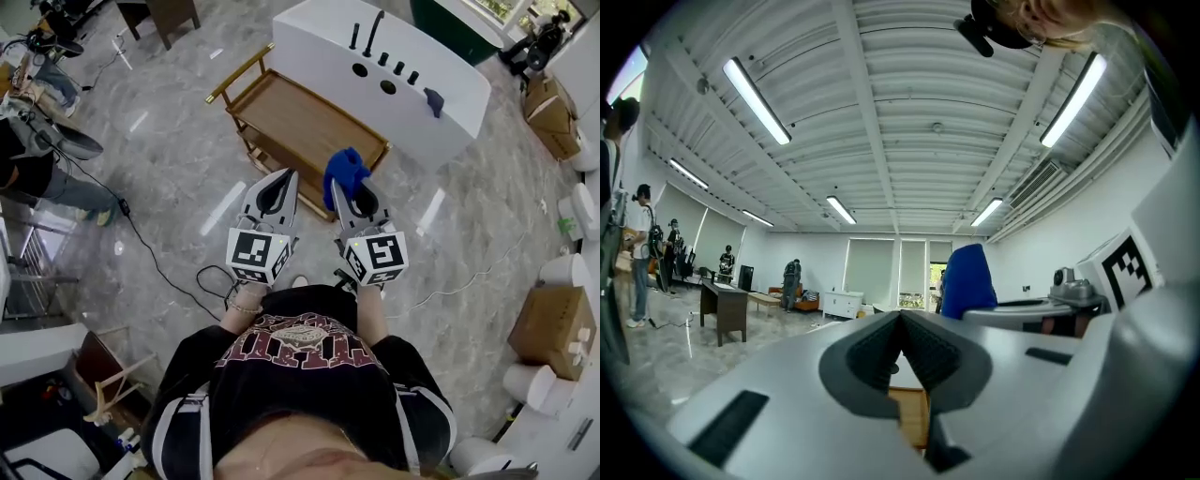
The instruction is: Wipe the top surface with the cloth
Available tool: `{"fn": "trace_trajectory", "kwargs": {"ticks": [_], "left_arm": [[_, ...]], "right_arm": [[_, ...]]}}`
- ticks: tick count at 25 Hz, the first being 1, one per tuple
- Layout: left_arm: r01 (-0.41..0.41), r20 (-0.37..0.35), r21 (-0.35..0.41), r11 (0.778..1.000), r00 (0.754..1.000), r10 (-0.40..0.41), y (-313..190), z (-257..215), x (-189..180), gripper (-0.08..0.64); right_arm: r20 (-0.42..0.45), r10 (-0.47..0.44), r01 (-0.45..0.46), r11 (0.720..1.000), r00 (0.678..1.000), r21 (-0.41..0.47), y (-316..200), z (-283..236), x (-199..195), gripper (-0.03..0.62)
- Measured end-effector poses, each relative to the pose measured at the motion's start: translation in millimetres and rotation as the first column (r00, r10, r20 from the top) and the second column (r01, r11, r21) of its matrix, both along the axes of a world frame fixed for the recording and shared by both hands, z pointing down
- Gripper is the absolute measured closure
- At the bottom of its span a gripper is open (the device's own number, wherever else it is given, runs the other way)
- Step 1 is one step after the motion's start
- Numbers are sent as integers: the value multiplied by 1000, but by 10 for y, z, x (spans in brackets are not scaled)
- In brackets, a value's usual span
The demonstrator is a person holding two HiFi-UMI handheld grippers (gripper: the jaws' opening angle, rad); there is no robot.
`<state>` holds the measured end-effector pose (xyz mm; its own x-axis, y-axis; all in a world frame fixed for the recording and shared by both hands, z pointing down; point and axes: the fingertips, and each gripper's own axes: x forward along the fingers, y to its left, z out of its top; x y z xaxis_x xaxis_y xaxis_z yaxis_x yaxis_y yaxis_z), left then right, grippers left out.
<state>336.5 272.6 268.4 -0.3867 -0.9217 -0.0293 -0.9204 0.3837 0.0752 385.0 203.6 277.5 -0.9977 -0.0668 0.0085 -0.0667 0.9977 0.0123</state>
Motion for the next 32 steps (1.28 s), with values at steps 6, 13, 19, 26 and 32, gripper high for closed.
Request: {"fn": "trace_trajectory", "kwargs": {"ticks": [6, 13, 19, 26, 32], "left_arm": [[59, -19, 10, 998, 998, -59, 82, 34, -72, 512], [69, -24, 26, 997, 997, -68, 101, -12, -266, 511], [66, -37, 11, 998, 997, -66, 108, 40, -734, 511], [-22, -55, 7, 1000, 998, 23, -175, 29, -1284, 512], [-72, -64, -4, 997, 995, 71, -256, 46, -1695, 512]], "right_arm": [[7, -32, 32, 999, 999, -8, 13, 7, -92, 505], [-11, -89, 89, 996, 996, -20, 83, 1, -367, 503], [-14, -73, 73, 997, 997, -16, 154, 21, -797, 503], [-18, -12, 12, 1000, 1000, -6, -32, 2, -1311, 505], [-37, 18, -19, 1000, 999, -15, -59, 26, -1762, 504]]}}
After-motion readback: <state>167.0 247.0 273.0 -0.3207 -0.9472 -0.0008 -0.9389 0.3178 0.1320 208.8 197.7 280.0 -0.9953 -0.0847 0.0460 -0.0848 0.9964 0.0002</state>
